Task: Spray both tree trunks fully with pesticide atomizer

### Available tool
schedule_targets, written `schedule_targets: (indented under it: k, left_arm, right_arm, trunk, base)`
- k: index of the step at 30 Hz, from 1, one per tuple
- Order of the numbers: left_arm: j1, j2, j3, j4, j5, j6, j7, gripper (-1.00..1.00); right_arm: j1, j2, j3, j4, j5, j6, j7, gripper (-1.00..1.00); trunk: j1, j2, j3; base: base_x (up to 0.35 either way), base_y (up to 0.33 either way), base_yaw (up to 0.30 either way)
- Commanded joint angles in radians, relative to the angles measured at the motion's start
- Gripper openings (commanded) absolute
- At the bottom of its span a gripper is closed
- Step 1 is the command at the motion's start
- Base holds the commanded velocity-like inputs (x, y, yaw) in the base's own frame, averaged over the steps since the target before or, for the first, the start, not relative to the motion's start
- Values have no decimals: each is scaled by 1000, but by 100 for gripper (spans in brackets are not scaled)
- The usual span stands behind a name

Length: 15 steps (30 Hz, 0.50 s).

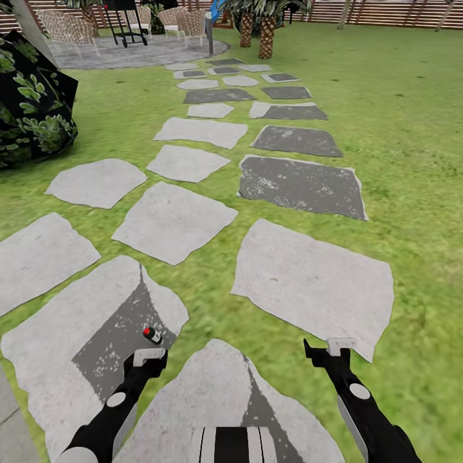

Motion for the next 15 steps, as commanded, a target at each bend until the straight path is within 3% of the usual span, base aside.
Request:
schedule_targets:
  k: [1,6,15]
  left_arm:
    - [-1,1,1,0,1,1,0,100]
    - [-1,3,2,-7,1,0,2,100]
    - [-1,6,7,-17,3,-2,1,100]
  right_arm:
    - [0,0,0,0,0,0,0,100]
    - [0,0,0,0,0,0,0,100]
    - [0,0,0,0,0,0,0,100]
  trunk:
    - [0,0,0]
    - [0,0,0]
    - [0,0,0]
  base:
    - [216,69,0]
    - [165,63,0]
    - [13,5,0]
